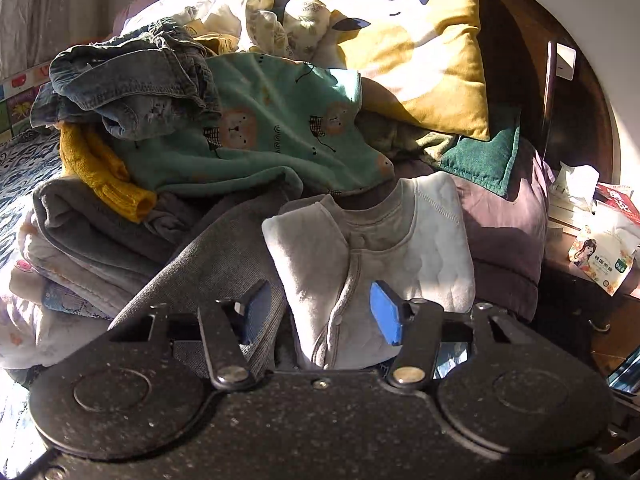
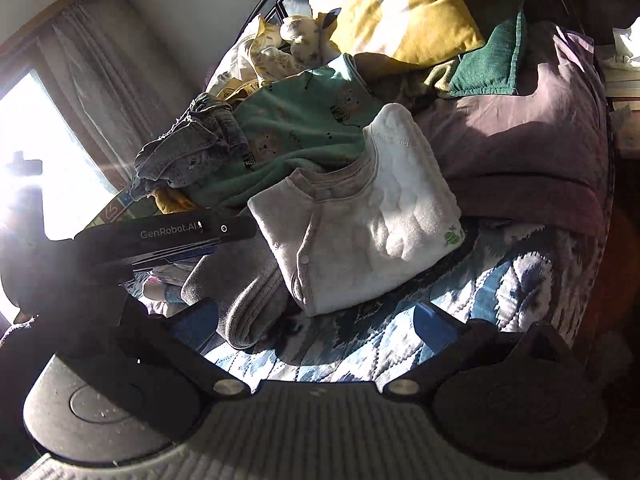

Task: Fold clothes
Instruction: 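Reach both tools to the clothes pile and grasp the white garment with the left tool, then lift the white garment with the left tool and lay it on the quilt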

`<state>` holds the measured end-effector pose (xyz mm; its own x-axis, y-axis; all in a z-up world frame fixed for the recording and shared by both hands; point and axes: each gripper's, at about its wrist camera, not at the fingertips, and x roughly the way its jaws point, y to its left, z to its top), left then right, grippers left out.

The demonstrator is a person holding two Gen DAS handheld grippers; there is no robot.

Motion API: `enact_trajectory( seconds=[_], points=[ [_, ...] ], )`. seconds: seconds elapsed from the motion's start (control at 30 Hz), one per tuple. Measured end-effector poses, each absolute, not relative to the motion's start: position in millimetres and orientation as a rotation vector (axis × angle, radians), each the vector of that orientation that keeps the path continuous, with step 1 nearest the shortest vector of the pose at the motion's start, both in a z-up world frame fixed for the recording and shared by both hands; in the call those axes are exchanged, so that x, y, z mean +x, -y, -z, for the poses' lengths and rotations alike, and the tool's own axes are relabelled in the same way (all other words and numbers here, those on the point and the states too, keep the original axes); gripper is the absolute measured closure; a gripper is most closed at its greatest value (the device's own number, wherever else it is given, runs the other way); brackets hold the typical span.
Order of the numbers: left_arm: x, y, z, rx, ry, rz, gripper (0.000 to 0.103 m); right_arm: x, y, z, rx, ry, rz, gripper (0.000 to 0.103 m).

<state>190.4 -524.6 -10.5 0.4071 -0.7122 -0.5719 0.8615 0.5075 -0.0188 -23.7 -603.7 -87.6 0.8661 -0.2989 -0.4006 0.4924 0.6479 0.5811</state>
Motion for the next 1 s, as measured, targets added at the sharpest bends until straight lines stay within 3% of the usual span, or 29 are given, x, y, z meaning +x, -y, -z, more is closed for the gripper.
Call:
enact_trajectory(
  seconds=[0.27, 0.3, 0.37, 0.4, 0.7, 1.0],
  points=[
    [216.4, 562.1, 13.7, 0.307, -0.542, 0.929, 0.061, -20.2, 621.4, 87.6, 0.746, -0.27, 0.412, 0.0],
    [214.4, 560.9, 12.6, 0.315, -0.536, 0.928, 0.076, -20.1, 621.8, 87.7, 0.748, -0.272, 0.417, 0.0],
    [210.3, 558.3, 10.3, 0.331, -0.524, 0.927, 0.091, -20.1, 619.6, 89.3, 0.749, -0.289, 0.419, 0.0],
    [208.3, 557.0, 9.1, 0.339, -0.517, 0.927, 0.094, -20.1, 618.2, 90.5, 0.752, -0.298, 0.417, 0.0],
    [188.4, 535.7, -12.8, 0.364, -0.453, 0.919, 0.097, -28.3, 598.7, 87.7, 0.76, -0.326, 0.395, 0.0],
    [190.6, 421.2, -116.5, 0.185, -0.291, 0.757, 0.097, -45.9, 558.1, 47.7, 0.708, -0.282, 0.33, 0.0]
  ],
)
